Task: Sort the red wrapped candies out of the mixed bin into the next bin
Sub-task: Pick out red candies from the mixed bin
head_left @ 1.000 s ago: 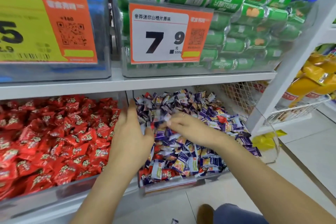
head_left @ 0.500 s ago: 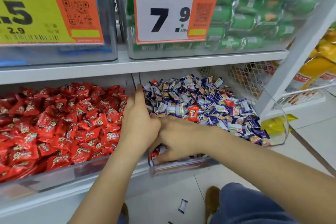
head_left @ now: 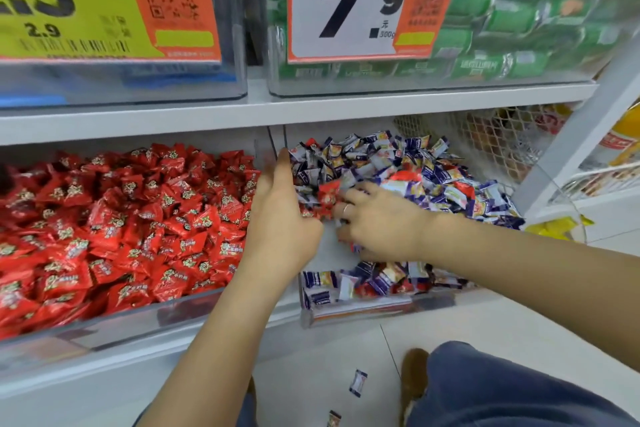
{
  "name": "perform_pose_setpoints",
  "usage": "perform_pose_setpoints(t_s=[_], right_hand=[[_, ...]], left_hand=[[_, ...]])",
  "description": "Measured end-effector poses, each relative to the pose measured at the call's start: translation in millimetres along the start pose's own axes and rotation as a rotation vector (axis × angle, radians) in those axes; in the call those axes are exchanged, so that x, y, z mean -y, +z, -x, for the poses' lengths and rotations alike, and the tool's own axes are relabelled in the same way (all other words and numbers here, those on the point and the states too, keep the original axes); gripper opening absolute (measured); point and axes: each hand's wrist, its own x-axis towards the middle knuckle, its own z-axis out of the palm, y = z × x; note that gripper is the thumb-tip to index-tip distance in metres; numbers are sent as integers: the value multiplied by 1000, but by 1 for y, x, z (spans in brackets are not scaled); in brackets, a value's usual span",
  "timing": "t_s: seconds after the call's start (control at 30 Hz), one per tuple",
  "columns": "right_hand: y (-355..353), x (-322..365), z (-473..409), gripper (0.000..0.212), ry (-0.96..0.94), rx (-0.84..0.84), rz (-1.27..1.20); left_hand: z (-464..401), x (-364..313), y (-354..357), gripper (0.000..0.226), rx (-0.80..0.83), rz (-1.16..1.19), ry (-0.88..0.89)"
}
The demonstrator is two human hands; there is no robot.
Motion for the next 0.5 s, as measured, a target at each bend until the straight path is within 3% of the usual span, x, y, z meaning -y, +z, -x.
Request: perform_pose_setpoints(t_s=[0.07, 0.17, 0.23, 0.33, 0.4, 0.5], right_hand=[[-8, -19, 20, 41, 164, -37, -19], [-1, -44, 48, 40, 400, -112, -309], [9, -55, 72, 39, 479, -208, -525], [22, -53, 105, 44, 566, -185, -705], [22, -47, 122, 47, 647, -262, -878], [16, -41, 140, 29, 776, -492, -1067]], left_hand=[[1, 0, 0, 87, -2, -3, 2], [3, -2, 0, 91, -4, -3, -34], [4, -4, 1, 90, -14, -13, -38], [4, -6, 2, 90, -31, -42, -46], [4, -7, 3, 85, -88, -159, -3], [3, -7, 8, 65, -251, -503, 241]])
